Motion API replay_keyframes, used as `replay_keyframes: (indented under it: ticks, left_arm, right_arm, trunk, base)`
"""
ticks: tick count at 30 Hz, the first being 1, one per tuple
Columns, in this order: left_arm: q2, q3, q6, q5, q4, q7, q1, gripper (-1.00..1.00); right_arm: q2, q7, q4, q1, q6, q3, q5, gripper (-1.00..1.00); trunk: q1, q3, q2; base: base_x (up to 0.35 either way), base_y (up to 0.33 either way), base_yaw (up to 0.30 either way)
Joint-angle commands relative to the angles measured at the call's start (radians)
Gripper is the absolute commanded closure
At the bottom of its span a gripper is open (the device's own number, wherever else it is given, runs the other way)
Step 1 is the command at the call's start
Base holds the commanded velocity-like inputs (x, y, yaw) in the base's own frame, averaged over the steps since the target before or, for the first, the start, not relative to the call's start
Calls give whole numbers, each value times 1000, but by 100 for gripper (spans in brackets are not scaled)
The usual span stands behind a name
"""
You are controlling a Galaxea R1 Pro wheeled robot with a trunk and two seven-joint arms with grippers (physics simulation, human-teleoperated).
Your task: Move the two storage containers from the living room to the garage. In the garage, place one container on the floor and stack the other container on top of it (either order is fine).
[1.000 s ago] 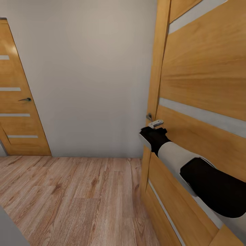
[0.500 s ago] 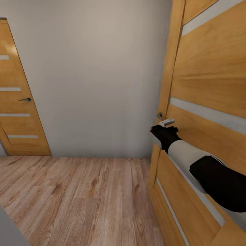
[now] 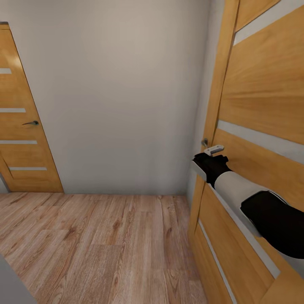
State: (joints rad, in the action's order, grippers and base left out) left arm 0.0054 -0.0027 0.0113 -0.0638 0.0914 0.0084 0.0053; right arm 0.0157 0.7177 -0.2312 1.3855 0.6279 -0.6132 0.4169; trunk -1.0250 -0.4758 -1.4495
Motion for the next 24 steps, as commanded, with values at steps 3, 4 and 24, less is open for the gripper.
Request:
replay_keyframes:
  ticks: [3, 4, 24]
  left_arm:
    - [0, 0, 1, -7, 2, 1, 1, -100]
    - [0, 0, 1, -7, 2, 1, 1, -100]
    - [1, -2, 1, -7, 2, 1, 1, -100]
  right_arm:
    - [-16, 8, -1, 1, 18, -14, -12, -100]
    - [-18, 8, -1, 1, 18, -14, -12, -100]
    - [-34, 8, -1, 1, 18, -14, -12, -100]
  trunk:
    - [0, -1, -1]
    - [0, -1, -1]
    - [0, -1, -1]
  base:
    - [0, 0, 0]
    - [0, 0, 0]
    - [0, 0, 0]
